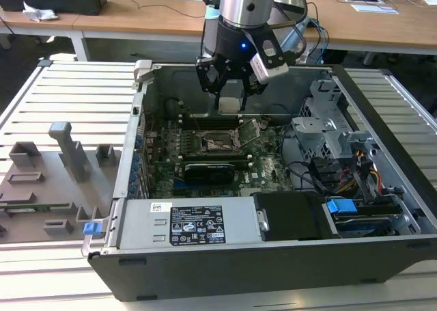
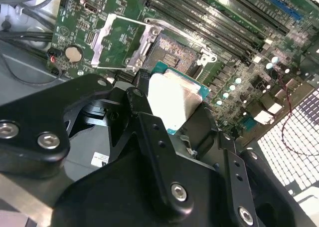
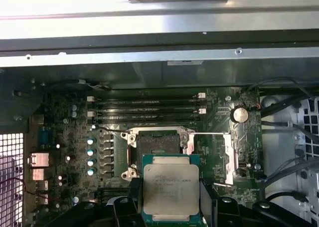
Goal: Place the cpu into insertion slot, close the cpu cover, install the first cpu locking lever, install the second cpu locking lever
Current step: 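Place the cpu into insertion slot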
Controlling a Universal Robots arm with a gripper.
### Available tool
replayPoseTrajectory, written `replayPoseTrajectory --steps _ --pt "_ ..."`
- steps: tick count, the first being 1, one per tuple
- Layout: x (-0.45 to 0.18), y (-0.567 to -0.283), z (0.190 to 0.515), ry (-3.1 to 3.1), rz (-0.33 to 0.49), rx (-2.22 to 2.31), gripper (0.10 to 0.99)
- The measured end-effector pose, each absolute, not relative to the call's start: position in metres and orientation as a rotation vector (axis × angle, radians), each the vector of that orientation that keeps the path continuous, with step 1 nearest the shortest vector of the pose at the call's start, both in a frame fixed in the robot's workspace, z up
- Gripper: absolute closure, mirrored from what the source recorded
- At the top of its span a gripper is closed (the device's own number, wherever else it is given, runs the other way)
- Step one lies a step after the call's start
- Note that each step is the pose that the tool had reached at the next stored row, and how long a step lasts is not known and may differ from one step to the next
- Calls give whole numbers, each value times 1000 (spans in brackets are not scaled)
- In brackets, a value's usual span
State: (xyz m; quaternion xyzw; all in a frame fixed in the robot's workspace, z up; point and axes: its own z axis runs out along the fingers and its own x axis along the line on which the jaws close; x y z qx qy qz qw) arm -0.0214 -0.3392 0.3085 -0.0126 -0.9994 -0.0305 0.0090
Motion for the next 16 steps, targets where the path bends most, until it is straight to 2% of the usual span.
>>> replayPoseTrajectory --steps 4,16 --pt "-23 -333 307 -3124 -23 -35 545" --pt "-24 -332 288 -3122 -22 98 545"
